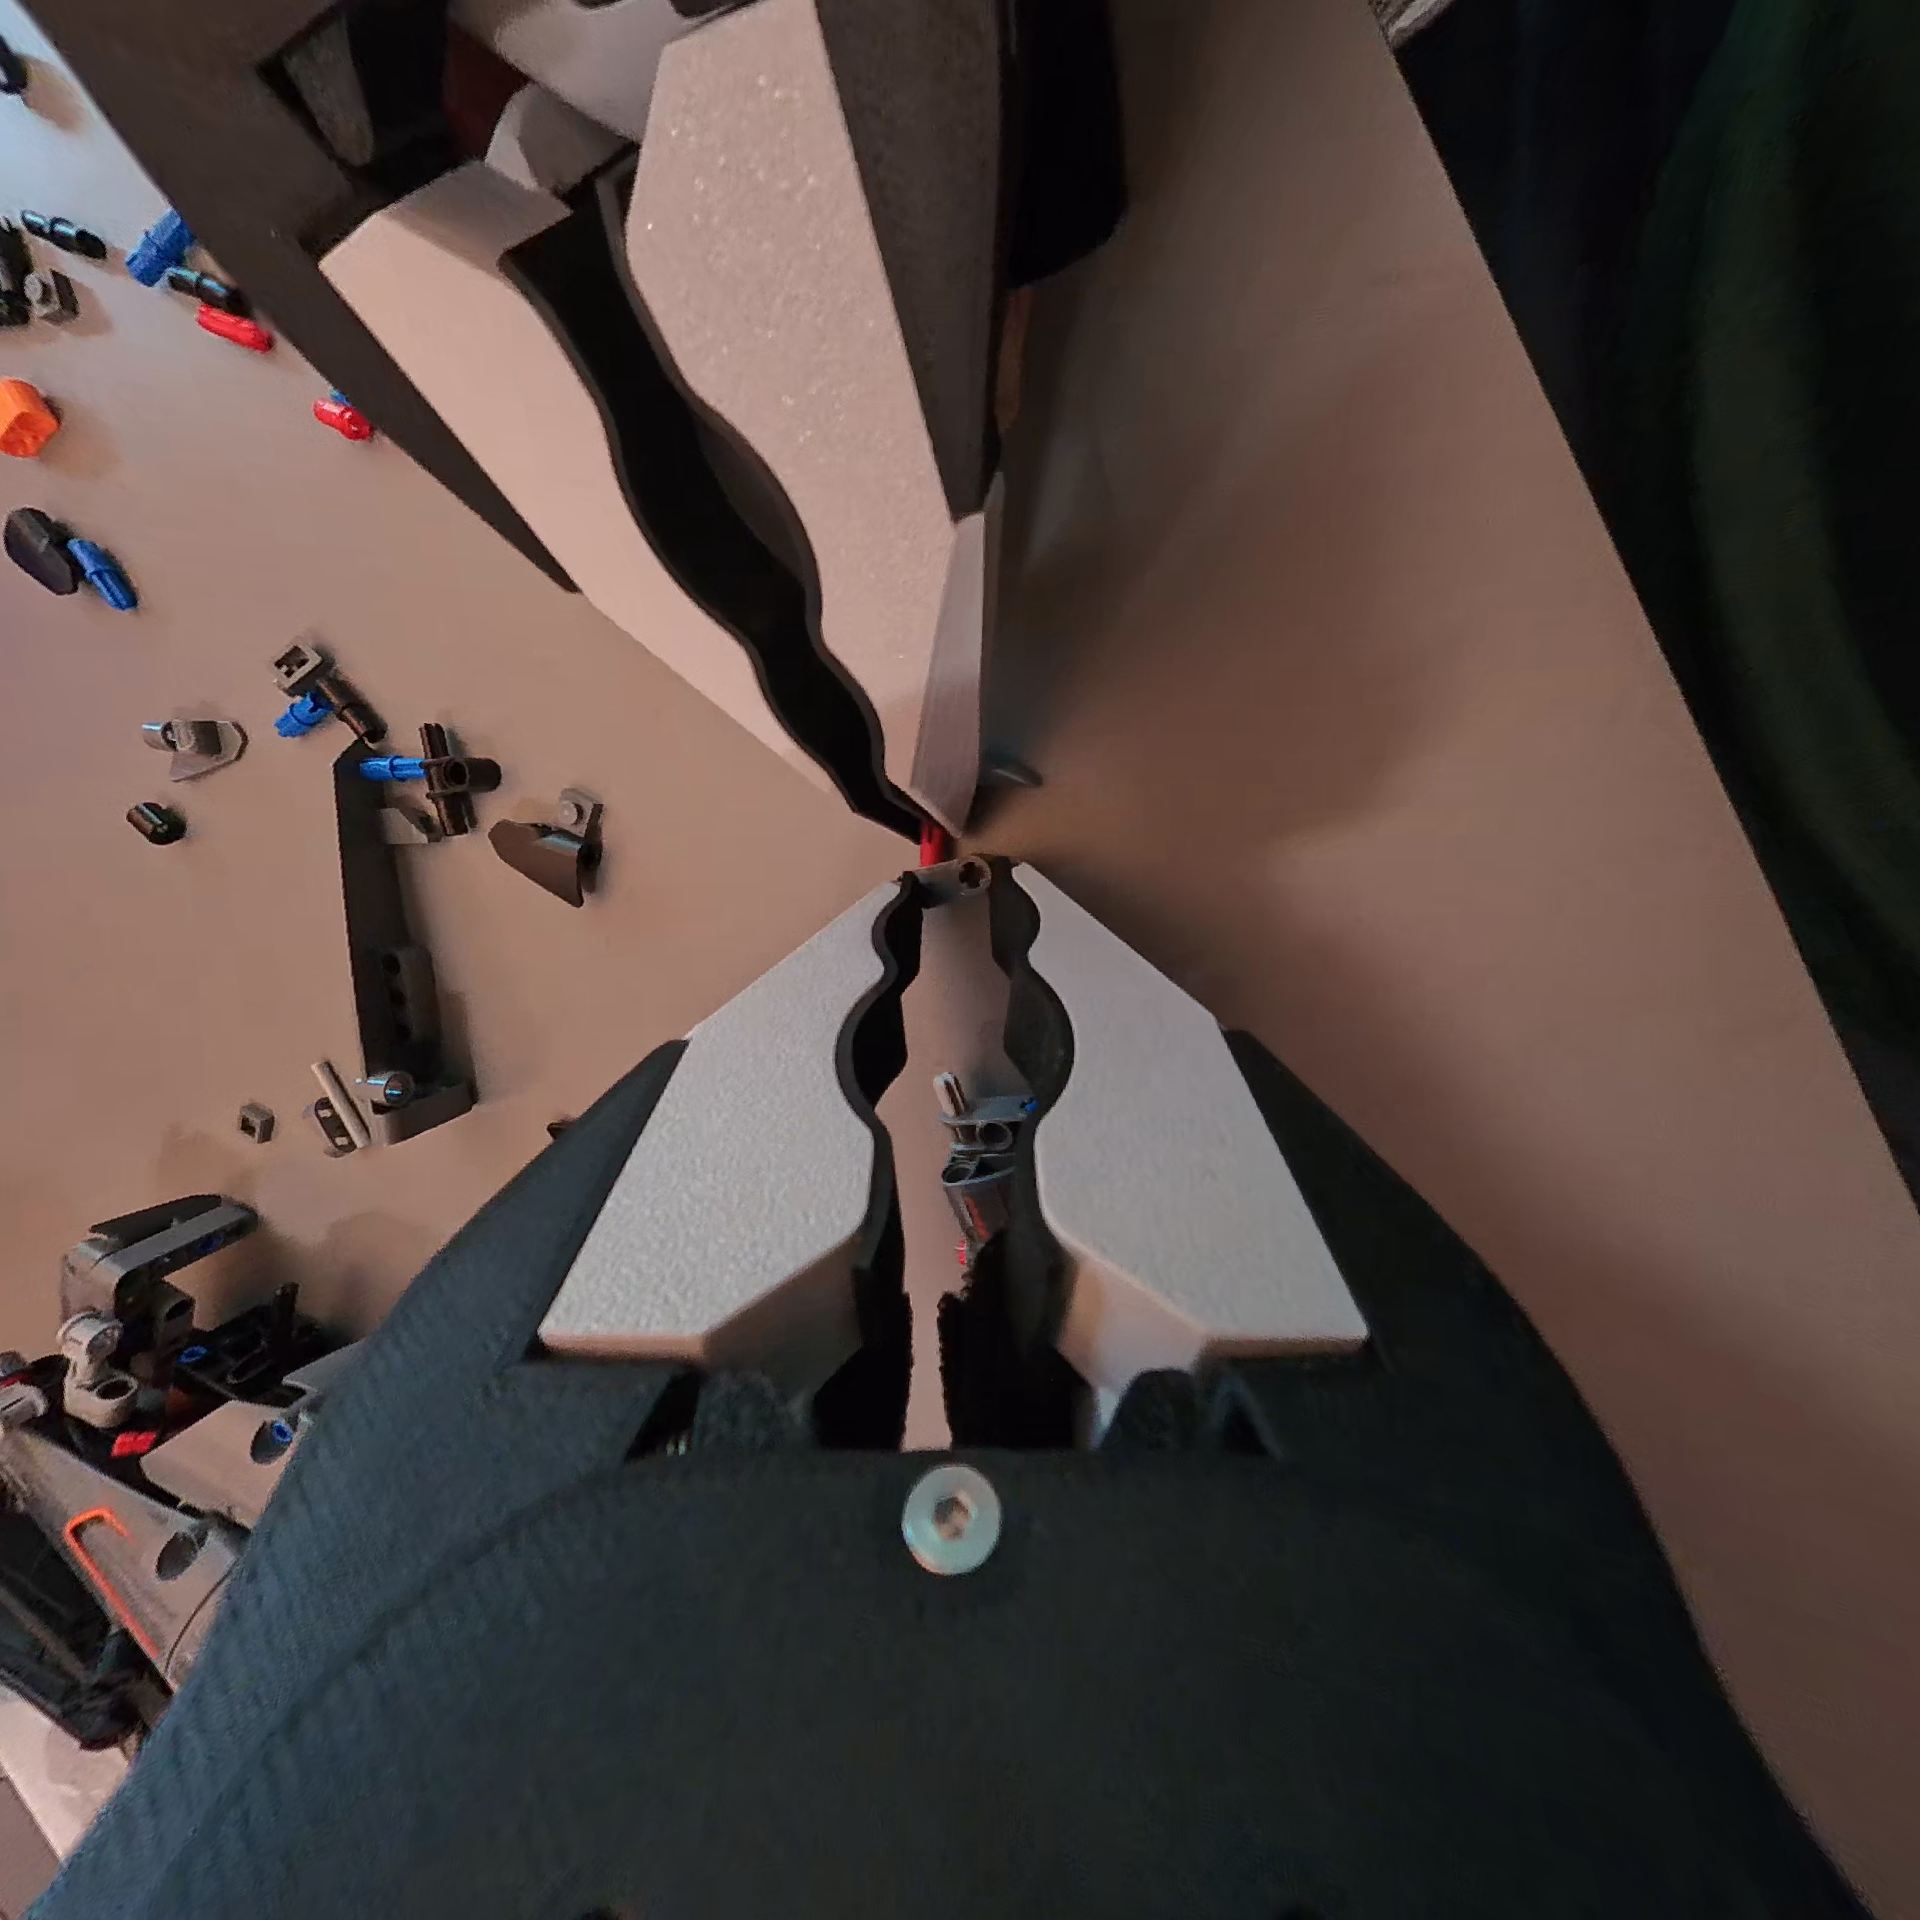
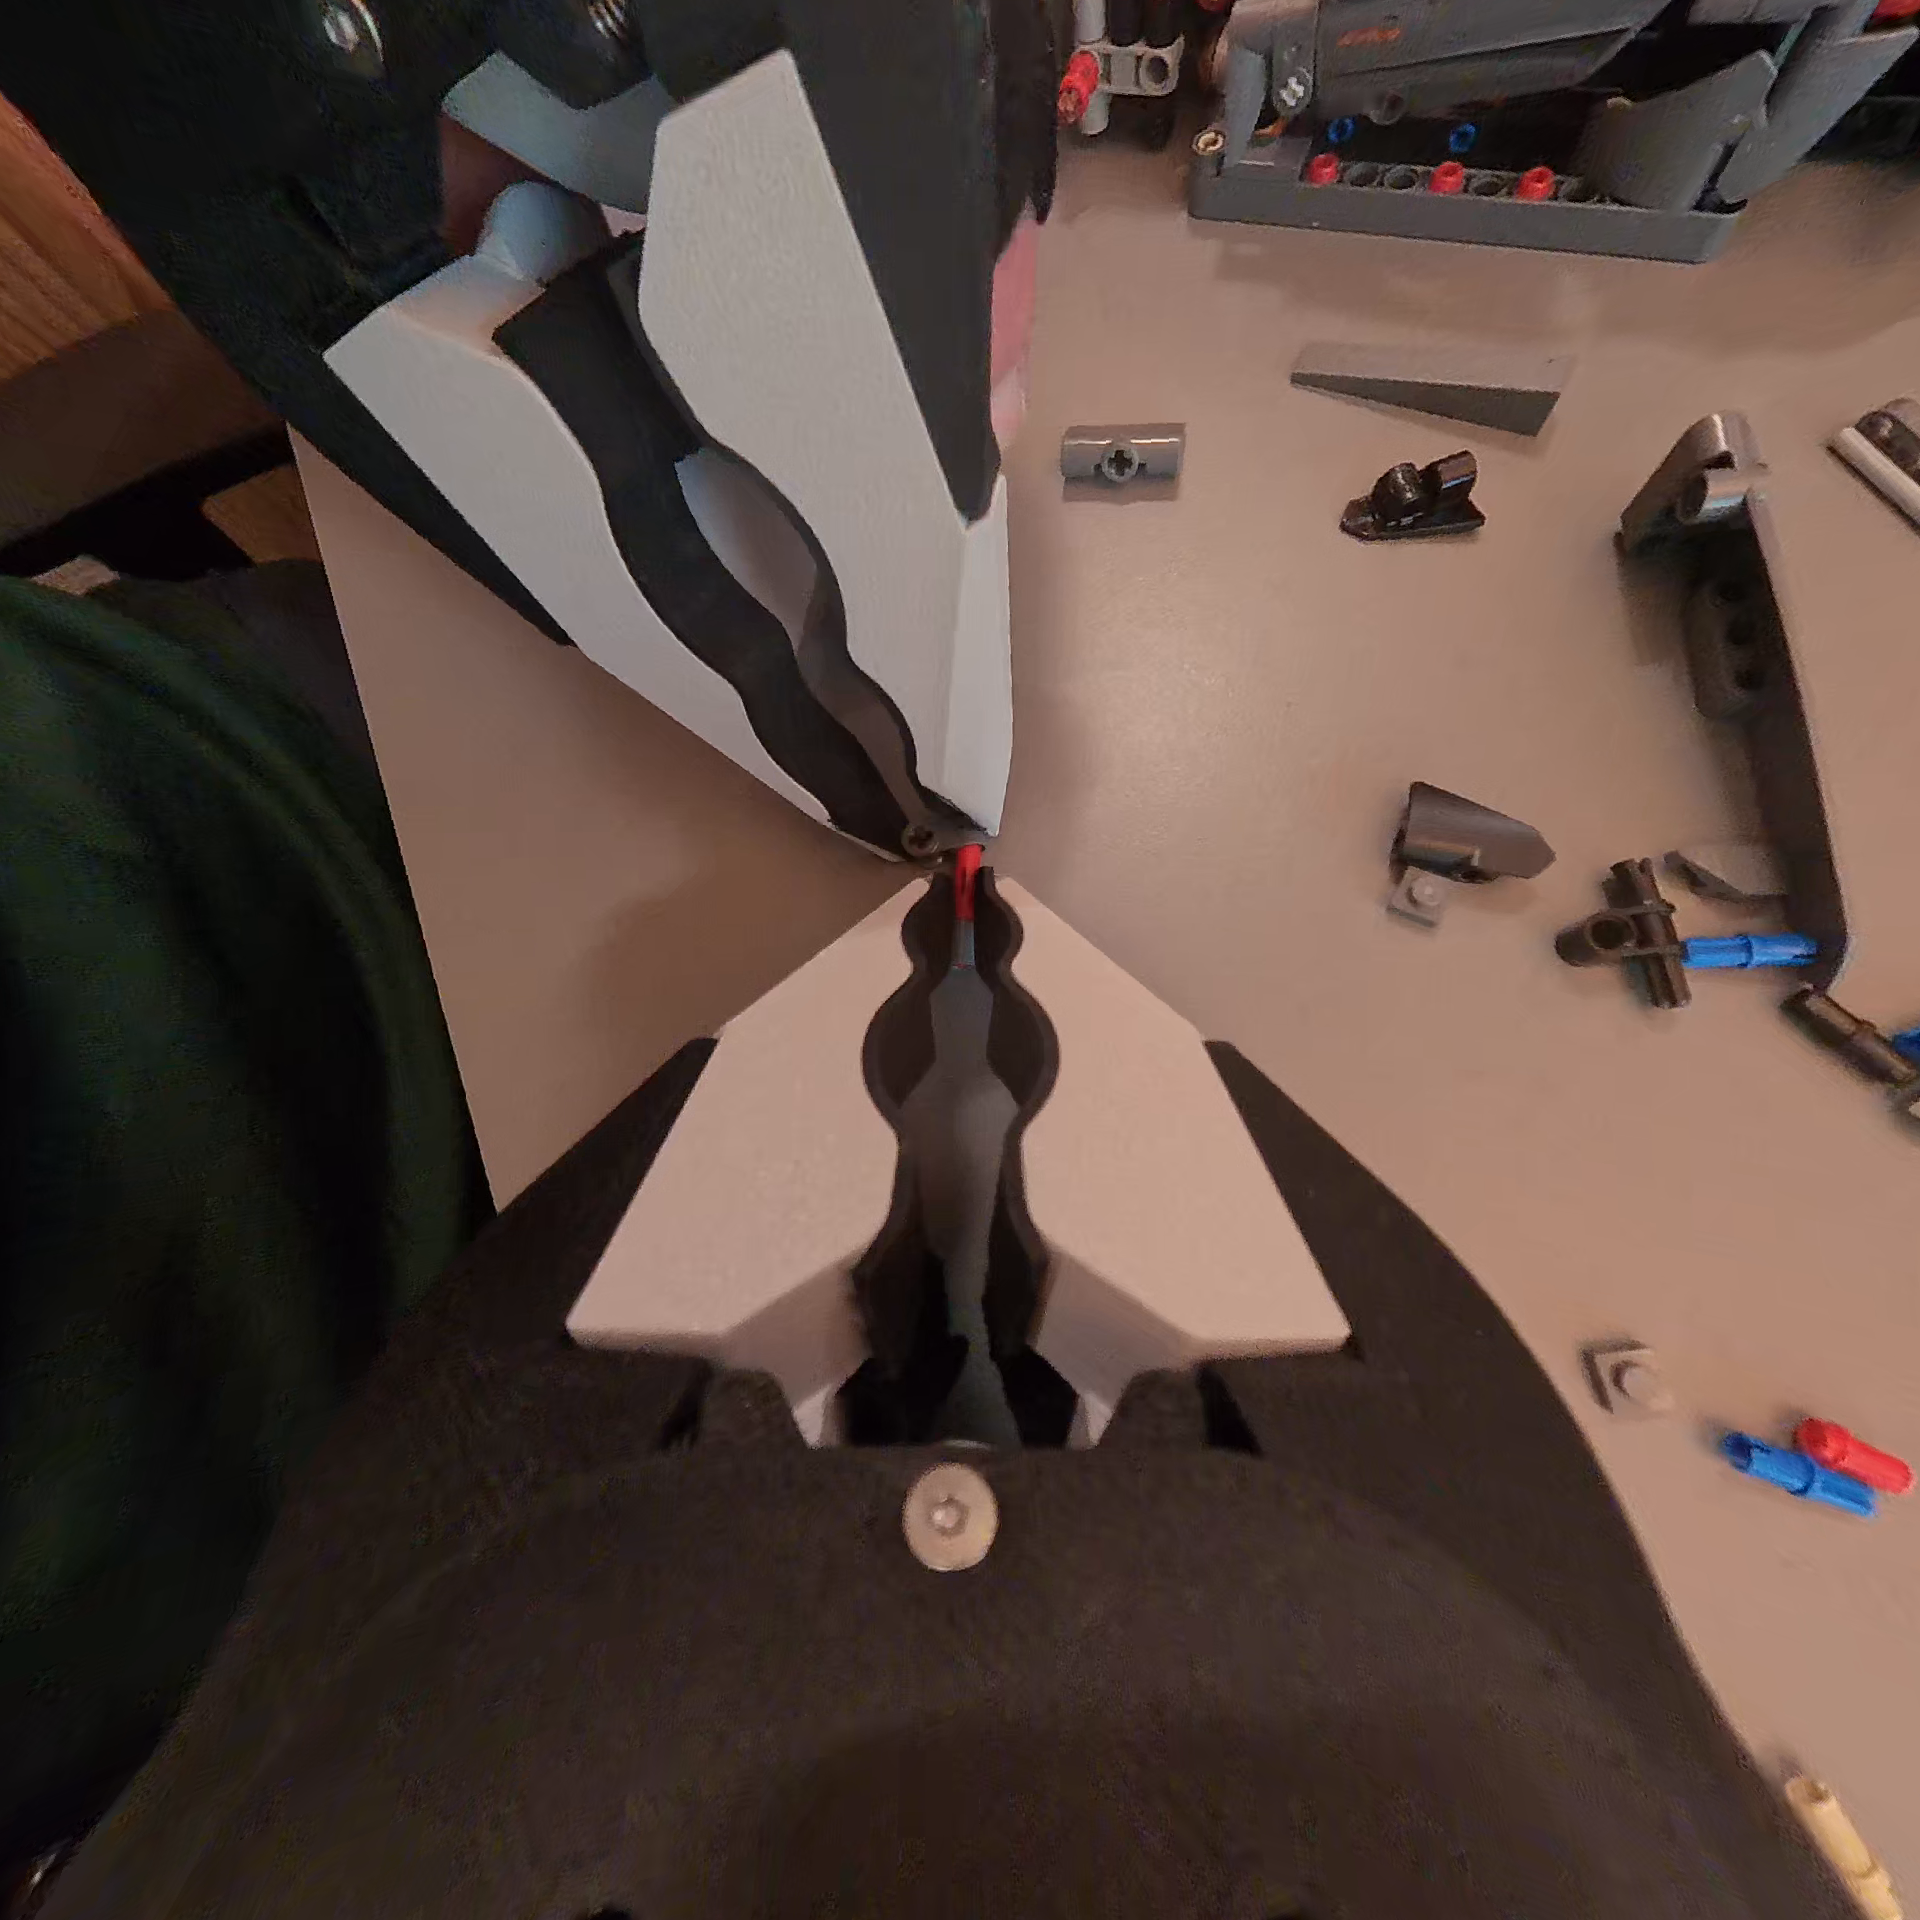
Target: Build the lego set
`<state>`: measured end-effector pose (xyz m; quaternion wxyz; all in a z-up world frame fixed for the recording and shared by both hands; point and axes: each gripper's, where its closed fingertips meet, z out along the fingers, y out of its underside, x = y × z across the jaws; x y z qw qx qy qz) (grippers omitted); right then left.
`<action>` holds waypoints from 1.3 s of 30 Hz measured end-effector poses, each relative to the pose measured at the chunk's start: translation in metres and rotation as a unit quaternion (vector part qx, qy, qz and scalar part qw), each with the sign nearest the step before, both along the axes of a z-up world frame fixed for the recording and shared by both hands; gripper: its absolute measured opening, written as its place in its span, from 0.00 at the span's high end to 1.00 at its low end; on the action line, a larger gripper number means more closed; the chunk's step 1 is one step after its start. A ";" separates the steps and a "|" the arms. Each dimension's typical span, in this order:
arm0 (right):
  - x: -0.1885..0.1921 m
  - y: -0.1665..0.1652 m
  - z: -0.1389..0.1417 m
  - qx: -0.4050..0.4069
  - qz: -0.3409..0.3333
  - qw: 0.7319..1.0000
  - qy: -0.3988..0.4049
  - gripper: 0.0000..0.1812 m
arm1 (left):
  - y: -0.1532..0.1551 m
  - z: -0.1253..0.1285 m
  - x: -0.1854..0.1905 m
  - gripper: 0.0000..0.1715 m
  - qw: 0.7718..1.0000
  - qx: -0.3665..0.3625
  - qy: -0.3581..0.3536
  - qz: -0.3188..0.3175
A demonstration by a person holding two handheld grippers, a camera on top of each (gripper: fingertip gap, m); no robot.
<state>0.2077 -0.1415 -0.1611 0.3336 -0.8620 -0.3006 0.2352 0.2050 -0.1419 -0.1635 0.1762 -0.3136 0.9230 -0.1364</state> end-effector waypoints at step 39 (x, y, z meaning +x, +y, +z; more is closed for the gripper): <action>0.000 -0.006 0.009 0.028 0.036 0.999 0.005 0.87 | 0.000 0.016 -0.009 0.82 0.980 -0.078 -0.020 0.182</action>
